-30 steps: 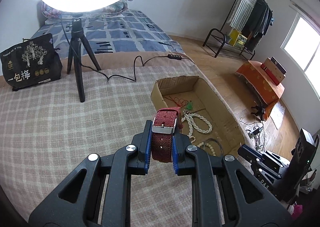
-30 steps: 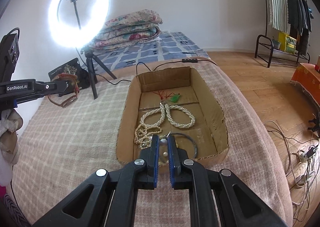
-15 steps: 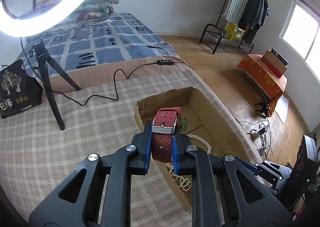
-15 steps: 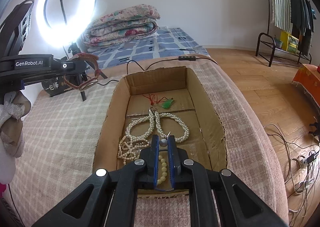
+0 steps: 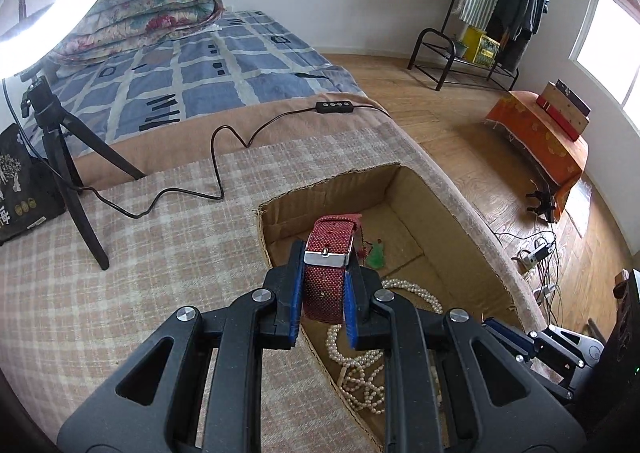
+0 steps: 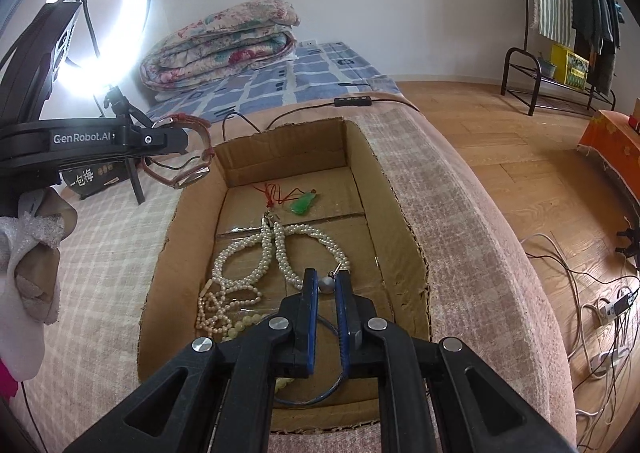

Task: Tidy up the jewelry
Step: 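Open the left tool in the box while the right tool releases the earring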

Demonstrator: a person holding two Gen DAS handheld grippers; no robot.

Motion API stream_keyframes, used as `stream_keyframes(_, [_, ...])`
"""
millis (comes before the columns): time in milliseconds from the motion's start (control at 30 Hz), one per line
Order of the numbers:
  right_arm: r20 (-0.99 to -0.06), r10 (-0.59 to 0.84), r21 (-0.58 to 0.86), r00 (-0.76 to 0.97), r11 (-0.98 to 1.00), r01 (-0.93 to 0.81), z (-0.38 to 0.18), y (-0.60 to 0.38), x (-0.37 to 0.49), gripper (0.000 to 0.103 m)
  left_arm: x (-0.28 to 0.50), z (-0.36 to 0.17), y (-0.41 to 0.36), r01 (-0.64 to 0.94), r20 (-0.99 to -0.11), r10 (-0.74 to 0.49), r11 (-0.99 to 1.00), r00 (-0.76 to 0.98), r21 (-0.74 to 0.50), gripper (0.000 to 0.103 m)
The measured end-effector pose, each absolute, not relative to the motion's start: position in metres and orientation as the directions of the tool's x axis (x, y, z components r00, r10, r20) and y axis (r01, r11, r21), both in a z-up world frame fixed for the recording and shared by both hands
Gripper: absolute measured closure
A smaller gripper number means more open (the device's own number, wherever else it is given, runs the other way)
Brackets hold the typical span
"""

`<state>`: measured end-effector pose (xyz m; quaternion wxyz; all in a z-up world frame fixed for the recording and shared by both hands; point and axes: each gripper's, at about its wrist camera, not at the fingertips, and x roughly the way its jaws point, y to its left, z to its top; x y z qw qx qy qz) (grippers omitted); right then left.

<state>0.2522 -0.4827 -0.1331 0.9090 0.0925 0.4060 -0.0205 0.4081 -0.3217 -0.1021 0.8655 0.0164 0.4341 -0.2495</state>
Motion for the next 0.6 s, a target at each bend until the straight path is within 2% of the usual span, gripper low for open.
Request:
stream_keyframes(300, [-0.748,0.040,0.140,0.663,0.985,0.099,-0.135,-0.478,0.256,0.095,0.411,-0.104,-0.326,0.452,-0.760,-0.411,0.875,0.504,-0.174,0.087])
stream_keyframes(400, [-0.742,0.040,0.142,0.669,0.985,0.098,-0.133,-0.478,0.255,0.085,0.409,-0.101,-0.330,0.465,-0.754,-0.405,0.873,0.517,-0.150,0.087])
stream_keyframes(533, [-0.739,0.035,0.126,0.673,0.988,0.087,-0.130,-0.473,0.255,0.074,0.404,-0.096,-0.331,0.472,-0.737,-0.405,0.872,0.542,-0.132,0.060])
stream_keyframes(600, [-0.737,0.026,0.109,0.676,0.991,0.081,-0.128,-0.469,0.254,0.066,0.402,-0.091,-0.331,0.476,-0.727,-0.405,0.871,0.555,-0.122,0.057])
